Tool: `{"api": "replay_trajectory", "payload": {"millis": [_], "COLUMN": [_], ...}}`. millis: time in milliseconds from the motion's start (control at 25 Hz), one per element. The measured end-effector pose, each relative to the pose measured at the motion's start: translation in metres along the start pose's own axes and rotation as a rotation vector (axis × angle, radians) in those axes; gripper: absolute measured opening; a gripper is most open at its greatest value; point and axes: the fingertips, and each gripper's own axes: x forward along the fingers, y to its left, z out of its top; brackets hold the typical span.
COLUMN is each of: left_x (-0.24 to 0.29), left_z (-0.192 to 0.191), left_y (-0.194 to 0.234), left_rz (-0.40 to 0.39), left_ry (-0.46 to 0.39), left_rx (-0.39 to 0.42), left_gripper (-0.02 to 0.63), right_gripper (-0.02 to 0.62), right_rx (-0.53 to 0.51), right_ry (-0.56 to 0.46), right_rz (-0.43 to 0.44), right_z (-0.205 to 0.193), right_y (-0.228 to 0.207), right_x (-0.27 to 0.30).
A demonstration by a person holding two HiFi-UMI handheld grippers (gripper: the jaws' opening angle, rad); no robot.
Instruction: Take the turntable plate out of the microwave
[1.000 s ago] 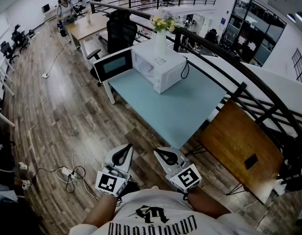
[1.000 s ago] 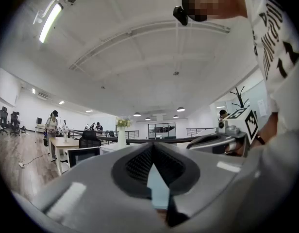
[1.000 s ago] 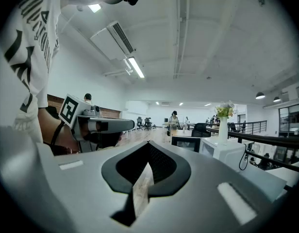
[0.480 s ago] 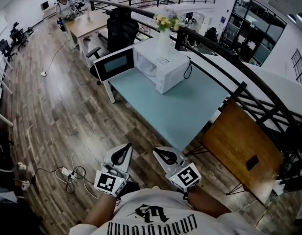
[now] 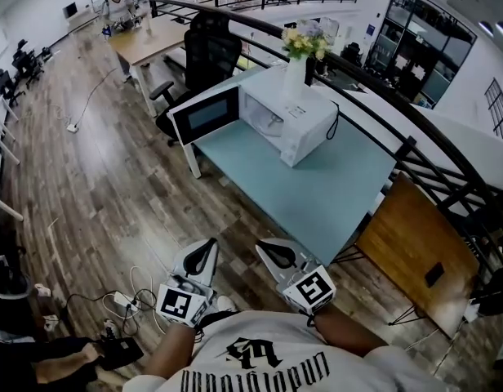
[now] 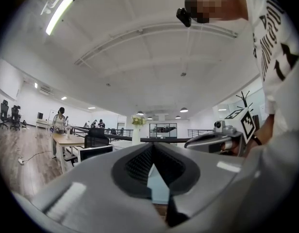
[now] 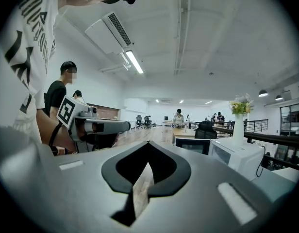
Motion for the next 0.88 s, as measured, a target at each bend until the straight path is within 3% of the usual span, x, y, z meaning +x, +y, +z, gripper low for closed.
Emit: {"api": "replay_trajectory", "payload": {"millis": [200,480,680,880], "left_x": [-0.010,-0.009,0.008,0.040], "left_z": [0.017,0.013,0.003,-0.005], "left_y": [0.058,0.101,0.124,0.146], "left_rz": [-0.023,-0.034,-0.022,-0.004], "left_ry": [-0.007,0.000,0.003,0.031], "left_rx": [0.009,0.043,0.044,0.036], "left_gripper": [0.049,0.049,0.049,0.049], "right_gripper": [0.003,0.003,0.003,0.003], "right_rx": [0.016,0.020,0.062,0.037], "right_ry": [-0.039,-0.011,-0.042,-0.016], "right_rz": [-0.012,-0.011,-0.008,0.018], "right_z": [0.013,0.016,0.001,0.001], "right_y": [0.008,-0.001,-0.025,-0.063], "right_x": [0.057,0.106,0.133,0.160]}}
